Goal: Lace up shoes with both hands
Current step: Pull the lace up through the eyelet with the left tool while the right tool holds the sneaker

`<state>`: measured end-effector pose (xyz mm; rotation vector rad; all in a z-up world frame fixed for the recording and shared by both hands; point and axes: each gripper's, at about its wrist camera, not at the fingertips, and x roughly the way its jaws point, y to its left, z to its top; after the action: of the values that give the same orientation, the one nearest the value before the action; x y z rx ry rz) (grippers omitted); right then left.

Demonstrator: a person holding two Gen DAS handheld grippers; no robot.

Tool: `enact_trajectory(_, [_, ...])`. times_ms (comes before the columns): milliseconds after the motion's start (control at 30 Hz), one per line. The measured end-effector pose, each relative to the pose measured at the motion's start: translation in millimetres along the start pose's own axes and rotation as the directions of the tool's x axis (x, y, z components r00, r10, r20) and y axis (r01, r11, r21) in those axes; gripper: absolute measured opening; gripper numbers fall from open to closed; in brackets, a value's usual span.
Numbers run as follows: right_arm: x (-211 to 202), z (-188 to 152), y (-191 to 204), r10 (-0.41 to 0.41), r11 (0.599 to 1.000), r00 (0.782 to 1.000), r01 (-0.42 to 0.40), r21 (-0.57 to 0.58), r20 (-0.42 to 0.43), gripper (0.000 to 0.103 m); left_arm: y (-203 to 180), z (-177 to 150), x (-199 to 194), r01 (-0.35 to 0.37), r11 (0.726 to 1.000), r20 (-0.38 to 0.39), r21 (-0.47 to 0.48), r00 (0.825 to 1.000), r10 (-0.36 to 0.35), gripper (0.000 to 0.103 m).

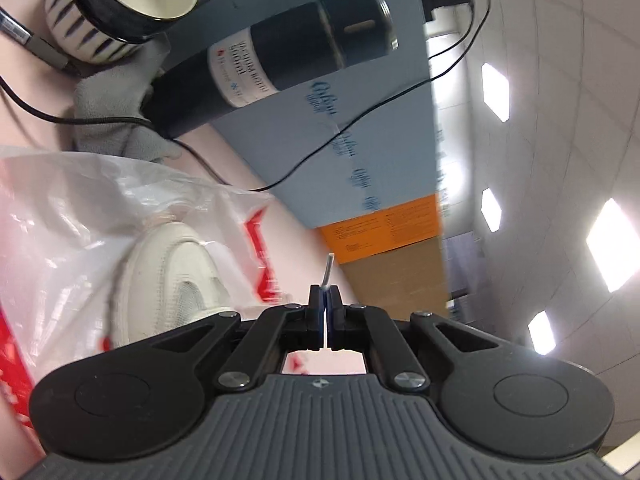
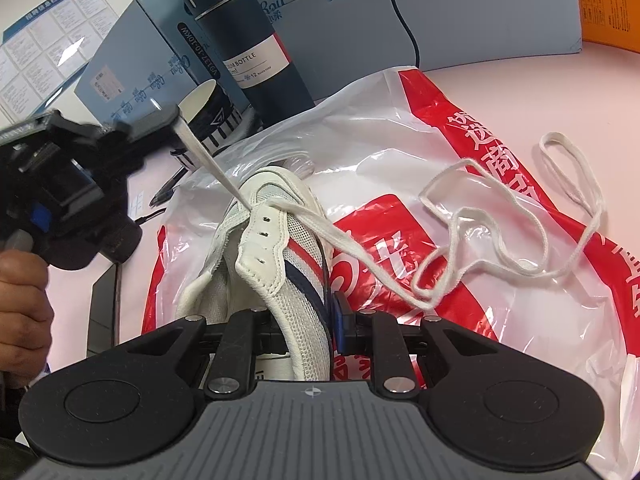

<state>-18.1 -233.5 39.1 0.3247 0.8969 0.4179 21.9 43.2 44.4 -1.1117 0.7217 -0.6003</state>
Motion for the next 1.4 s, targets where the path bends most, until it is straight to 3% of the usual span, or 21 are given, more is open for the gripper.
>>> enact_trajectory(400, [0.1, 0.0, -0.3, -0.004, 1.000, 1.000, 0.004, 0.008, 0.000, 0.019, -56.0, 25.0, -37.8, 0.148, 0.985, 0.106, 0.094, 0.982, -0.158, 0.001])
enact_trajectory(633, [0.0, -0.3, 0.1, -0.008, 1.000, 1.000, 0.008, 0.007, 0.001, 0.019, -85.0, 38.4, -64.0, 0.263, 0.958, 0.187, 0.110, 0.942, -0.280, 0.001])
enact_trajectory(767, [0.0, -0.5, -0.6, -0.009, 1.000, 1.000, 0.009, 0.012, 0.002, 0.020, -108.7, 45.4, -78.9, 0.281, 0.945, 0.222, 0.169, 0.923, -0.314, 0.001])
enact_trajectory(967, [0.1, -0.8, -2.2, -0.008, 1.000, 1.000, 0.008, 0.018, 0.004, 0.021, -125.7, 54.1, -90.6, 0.317, 0.930, 0.251, 0.184, 0.900, -0.356, 0.001])
enact_trajectory(1133, [0.3, -0.9, -2.4, -0.008, 1.000, 1.000, 0.008, 0.020, 0.004, 0.022, -142.3, 57.2, -101.3, 0.314, 0.920, 0.264, 0.233, 0.891, -0.371, 0.001])
enact_trajectory(1400, [0.7, -1.0, -3.6, -0.006, 1.000, 1.000, 0.006, 0.020, 0.004, 0.022, -167.2, 68.0, -125.8, 0.335, 0.889, 0.309, 0.312, 0.849, -0.428, 0.001])
